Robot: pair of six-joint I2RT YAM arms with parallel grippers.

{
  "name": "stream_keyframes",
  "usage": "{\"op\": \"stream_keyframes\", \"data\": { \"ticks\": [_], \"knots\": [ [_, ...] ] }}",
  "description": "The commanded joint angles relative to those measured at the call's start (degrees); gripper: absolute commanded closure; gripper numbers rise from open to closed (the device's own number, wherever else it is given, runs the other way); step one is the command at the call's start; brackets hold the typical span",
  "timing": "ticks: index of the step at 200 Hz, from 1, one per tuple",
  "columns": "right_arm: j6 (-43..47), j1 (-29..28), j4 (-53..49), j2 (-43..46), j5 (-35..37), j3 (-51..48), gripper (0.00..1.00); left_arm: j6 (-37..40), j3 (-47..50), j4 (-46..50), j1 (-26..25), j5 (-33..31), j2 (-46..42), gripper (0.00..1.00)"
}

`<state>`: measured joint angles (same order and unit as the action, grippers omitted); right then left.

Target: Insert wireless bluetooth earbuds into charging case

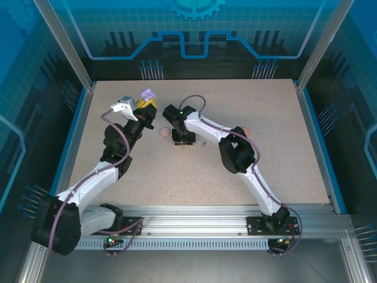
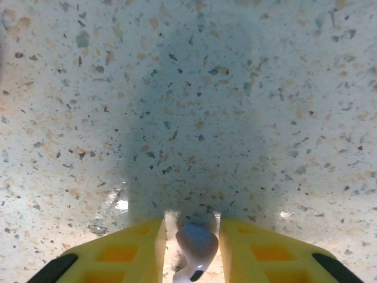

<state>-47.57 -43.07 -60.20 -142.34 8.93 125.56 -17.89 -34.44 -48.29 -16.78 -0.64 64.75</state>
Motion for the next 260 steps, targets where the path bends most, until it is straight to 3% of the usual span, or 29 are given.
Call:
{"op": "stream_keyframes", "data": {
  "ticks": [1, 50, 141, 260],
  "knots": [
    [-4.5, 0.9, -1.1, 0.9, -2.9, -1.7, 0.67, 1.1, -0.1, -0.9, -0.4, 0.6, -1.1, 1.0],
    [-12.9, 2.4, 1.1, 1.9, -4.6, -4.4, 0.69, 1.3, -0.2, -0.8, -0.4, 0.9, -1.1, 1.0],
    [-13.4, 1.1, -6.6, -0.8, -1.7, 3.0, 0.71, 1.2, -0.1, -1.3, -0.4, 1.0, -0.7, 1.0],
    [-14.7, 0.7, -6.2, -3.5, -2.3, 4.8, 0.71, 1.0, 0.1, -1.4, -0.5, 1.0, -0.7, 1.0]
  ]
}}
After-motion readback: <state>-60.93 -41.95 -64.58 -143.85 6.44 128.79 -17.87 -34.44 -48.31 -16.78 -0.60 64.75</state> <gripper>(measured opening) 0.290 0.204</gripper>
